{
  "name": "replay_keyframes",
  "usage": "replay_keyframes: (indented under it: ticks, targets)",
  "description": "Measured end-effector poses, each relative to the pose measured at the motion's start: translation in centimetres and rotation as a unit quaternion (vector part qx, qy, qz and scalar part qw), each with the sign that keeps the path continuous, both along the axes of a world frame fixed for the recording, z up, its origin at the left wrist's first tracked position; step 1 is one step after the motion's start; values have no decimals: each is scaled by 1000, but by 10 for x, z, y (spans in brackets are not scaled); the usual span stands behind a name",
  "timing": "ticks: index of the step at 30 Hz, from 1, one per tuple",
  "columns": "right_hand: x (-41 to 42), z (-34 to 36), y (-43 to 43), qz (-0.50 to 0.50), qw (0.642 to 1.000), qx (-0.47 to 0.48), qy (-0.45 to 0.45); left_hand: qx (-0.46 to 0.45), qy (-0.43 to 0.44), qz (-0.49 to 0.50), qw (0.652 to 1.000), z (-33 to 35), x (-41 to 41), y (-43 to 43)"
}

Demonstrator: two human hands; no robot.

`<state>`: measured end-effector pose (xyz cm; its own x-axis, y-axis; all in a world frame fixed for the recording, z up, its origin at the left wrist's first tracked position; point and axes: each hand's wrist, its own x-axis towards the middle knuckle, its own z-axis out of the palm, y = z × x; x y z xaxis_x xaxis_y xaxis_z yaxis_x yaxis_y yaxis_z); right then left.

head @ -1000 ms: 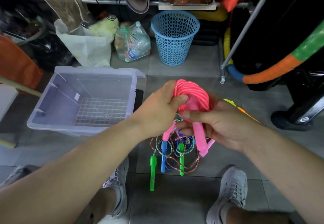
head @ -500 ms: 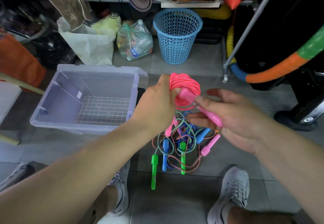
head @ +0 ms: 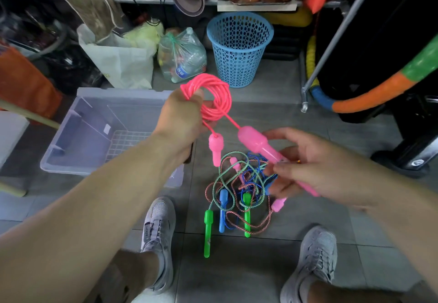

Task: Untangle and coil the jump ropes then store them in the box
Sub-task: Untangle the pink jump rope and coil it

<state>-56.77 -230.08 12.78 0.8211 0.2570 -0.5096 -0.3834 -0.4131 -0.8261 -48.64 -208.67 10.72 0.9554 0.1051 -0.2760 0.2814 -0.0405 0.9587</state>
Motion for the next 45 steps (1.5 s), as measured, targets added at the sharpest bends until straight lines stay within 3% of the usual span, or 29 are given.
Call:
replay_keyframes:
  ticks: [3,5,8,13,16,19,21,28,31,35,41,45]
  targets:
    - [11,-13,-17,113,943,-287,-124,2,-15,-25,1000,0,-1,-2]
    - [15,-18,-25,153,924,-334,-109,13,-22,-32,999,-1,-1,-3]
    - [14,-26,-26,183,924,-327,-73,5,-32,-50,998,1,-2,-2]
    - [10,-33,-10,194,935,-292,-44,-23,-26,-163,986,2,-10,-11]
    - [18,-31,1,26,989,-115,-89,-32,-9,-216,976,1,-15,-15]
    - [25,-34,13,-120,981,92,-125,-43,6,-262,964,3,-23,-19]
    - [24,-32,22,-159,972,117,-126,-31,9,-283,959,1,-26,-21]
    - [19,-42,26,-180,969,114,-124,89,-56,-336,936,-5,-21,-14]
    - [21,-44,22,-208,961,135,-124,91,-65,-353,929,-4,-22,-15]
    - [27,-49,10,-209,961,51,-175,130,-78,-344,927,-7,-19,-9]
    - [26,-38,-1,-84,949,-157,-260,158,-51,-304,938,-6,-13,-2]
    - [25,-36,-3,-39,938,-211,-273,232,-25,-302,924,-11,-10,3]
